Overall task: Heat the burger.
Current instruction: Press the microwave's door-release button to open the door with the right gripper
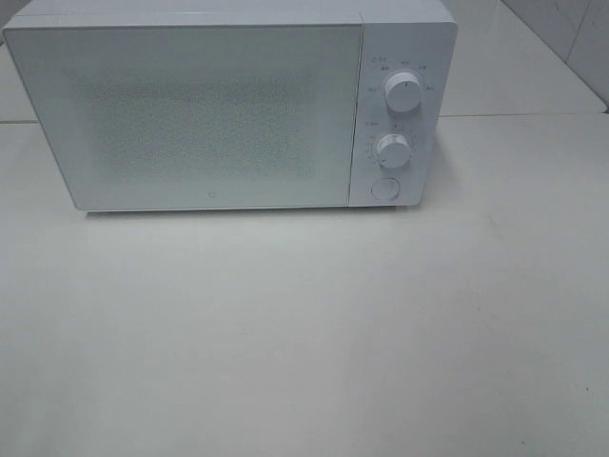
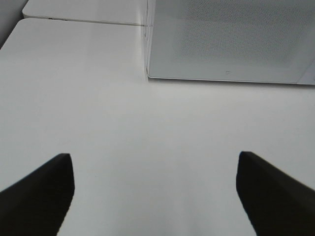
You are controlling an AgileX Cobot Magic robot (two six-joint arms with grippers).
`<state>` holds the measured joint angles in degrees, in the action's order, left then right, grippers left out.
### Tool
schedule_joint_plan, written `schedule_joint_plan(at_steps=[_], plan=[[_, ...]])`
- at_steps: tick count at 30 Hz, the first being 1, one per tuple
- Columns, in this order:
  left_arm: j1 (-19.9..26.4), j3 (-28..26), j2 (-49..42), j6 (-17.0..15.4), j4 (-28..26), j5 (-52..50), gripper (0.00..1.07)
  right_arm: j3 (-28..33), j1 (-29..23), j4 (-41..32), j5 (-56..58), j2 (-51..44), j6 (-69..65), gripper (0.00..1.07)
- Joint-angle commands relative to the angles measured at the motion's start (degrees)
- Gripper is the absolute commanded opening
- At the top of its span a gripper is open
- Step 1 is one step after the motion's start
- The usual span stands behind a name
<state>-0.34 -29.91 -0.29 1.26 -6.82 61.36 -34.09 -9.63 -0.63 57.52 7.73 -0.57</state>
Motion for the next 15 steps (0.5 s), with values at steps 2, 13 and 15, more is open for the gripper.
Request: schedule_joint_plan(at_steps=[2, 13, 15], plan=[[0.0, 0.3, -1.1, 0.1, -0.5, 0.1, 0.82, 2.8, 3.6, 0.6, 0.2, -5.7, -0.3, 0.72], [0.0, 0.3, -0.8, 0.1, -0.6, 0.1, 0.82, 5.8, 4.2, 1.0, -2.6, -9.4, -0.3, 0.72], [0.0, 0.3, -0.4, 0.1, -0.6, 0.1, 0.82, 5.8, 4.2, 1.0, -2.6, -9.4, -0.3, 0.72]])
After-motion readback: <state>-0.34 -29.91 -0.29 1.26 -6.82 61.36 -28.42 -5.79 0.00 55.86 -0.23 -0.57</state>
